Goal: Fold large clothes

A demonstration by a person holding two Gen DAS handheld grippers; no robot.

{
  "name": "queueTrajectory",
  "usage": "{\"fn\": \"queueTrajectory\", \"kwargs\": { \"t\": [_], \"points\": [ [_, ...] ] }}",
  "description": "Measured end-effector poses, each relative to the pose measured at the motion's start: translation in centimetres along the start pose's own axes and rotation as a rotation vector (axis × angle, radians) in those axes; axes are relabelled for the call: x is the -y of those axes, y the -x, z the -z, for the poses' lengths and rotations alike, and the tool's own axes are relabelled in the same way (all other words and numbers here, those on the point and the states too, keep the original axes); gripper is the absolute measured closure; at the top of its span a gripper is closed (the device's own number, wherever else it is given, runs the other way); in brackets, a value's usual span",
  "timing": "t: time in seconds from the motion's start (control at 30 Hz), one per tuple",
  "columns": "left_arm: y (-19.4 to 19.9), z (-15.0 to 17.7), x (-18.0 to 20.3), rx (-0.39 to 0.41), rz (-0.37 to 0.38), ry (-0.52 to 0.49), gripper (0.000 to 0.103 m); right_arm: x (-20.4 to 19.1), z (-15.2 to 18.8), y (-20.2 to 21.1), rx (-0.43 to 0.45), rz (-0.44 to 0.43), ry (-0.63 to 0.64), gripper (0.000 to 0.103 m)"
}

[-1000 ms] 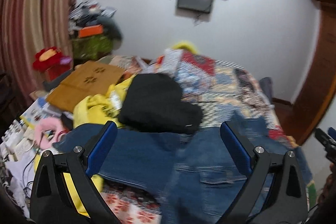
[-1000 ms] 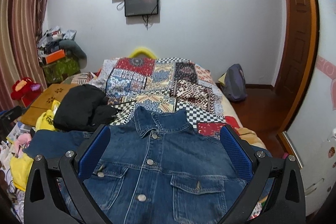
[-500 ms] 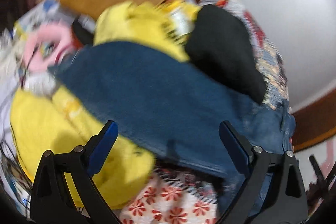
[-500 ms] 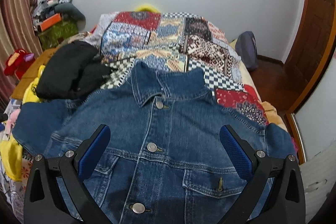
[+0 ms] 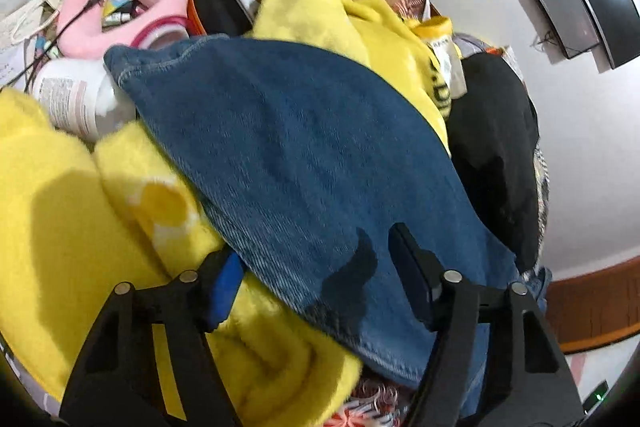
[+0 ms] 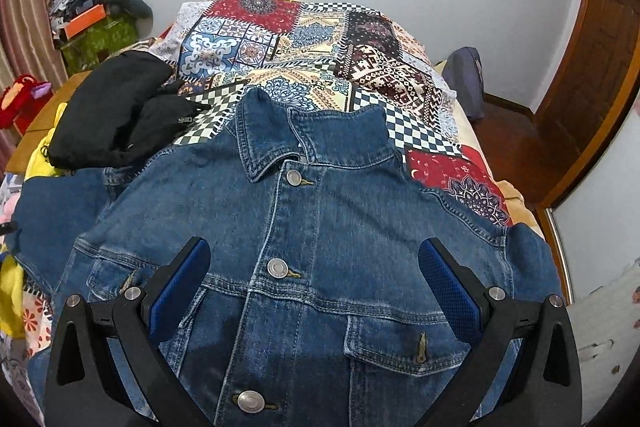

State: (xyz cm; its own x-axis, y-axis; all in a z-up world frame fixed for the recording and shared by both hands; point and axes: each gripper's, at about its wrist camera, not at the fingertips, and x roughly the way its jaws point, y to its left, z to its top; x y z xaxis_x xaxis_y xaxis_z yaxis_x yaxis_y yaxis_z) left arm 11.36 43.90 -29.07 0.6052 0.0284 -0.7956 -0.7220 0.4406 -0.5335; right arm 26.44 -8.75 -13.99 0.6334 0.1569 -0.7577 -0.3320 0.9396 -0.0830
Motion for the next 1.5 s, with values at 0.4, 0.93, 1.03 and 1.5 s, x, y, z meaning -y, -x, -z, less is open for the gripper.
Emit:
{"fn": "queueTrajectory", "kwargs": {
  "t": [0.4,0.93,1.03,1.5],
  "points": [
    [5.1,1.6,7.6,0.169,-0.214,-0.294,0.092,1.5,-0.2,2.5,0.047,0.023,0.005,0.000],
    [13.3,9.3,31.9,0.328,0.185,-0.731,0.093,6.7,0.1,5.0,0.126,0.052,-0.057,0.000],
    [11.4,12.9,36.0,0.270,0.239,-0.826,0.093,7.6,0.6,5.2,0.127,0.069,-0.060,0.000],
    [-1.2,31.1,40.0,-0.222,0.207,-1.175,0.093,11.7,3.2,5.1,0.074,0.129,-0.080,0.000]
  ]
}}
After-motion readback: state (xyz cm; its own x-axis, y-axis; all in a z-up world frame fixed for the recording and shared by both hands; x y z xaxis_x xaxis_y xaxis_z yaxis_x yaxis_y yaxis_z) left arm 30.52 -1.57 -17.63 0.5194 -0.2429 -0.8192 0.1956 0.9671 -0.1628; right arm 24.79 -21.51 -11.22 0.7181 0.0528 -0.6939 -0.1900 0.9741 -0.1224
